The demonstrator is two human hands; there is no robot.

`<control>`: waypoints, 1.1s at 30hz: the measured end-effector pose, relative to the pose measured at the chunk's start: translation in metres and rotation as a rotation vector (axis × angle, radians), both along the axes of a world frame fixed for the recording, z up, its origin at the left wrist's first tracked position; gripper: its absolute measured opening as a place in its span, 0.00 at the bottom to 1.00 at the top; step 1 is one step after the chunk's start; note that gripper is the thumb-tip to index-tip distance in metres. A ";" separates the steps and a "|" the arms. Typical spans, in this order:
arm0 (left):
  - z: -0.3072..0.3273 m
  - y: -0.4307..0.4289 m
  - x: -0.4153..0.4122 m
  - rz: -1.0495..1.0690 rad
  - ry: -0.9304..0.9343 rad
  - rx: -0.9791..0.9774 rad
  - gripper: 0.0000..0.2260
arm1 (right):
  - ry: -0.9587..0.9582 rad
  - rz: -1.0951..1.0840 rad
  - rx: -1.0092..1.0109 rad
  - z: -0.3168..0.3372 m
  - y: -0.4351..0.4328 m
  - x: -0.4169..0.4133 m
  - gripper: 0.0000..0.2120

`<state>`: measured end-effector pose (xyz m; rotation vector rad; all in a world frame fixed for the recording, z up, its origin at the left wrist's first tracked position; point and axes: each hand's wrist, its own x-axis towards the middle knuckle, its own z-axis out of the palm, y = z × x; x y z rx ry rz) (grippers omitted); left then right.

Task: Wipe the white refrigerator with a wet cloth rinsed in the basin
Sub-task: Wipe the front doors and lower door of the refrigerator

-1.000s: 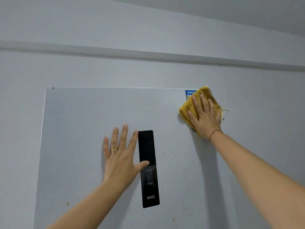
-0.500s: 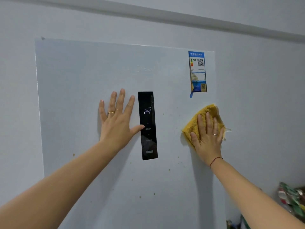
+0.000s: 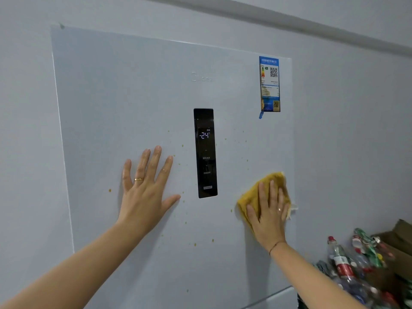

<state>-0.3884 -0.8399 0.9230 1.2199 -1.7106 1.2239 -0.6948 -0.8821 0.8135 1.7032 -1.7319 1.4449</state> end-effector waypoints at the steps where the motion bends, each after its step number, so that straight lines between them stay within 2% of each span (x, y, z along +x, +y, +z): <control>1: 0.000 0.000 0.001 -0.003 -0.002 0.003 0.42 | 0.003 -0.003 -0.018 0.019 -0.001 0.000 0.32; 10: -0.004 0.000 0.008 -0.034 -0.033 -0.016 0.42 | 0.055 -0.047 -0.206 0.219 -0.011 0.031 0.37; 14: -0.009 0.001 0.012 -0.026 -0.038 -0.009 0.40 | 0.070 -0.038 -0.257 0.255 -0.012 0.050 0.34; 20: -0.015 0.000 0.017 -0.034 -0.047 -0.023 0.38 | 0.244 -0.040 -0.328 0.200 -0.012 0.077 0.33; 25: -0.021 -0.001 0.020 -0.037 -0.051 -0.035 0.37 | 0.408 -0.034 -0.351 0.112 -0.006 0.095 0.32; 33: -0.031 0.001 0.027 -0.025 -0.063 -0.025 0.33 | 0.523 0.015 -0.322 -0.007 0.006 0.107 0.30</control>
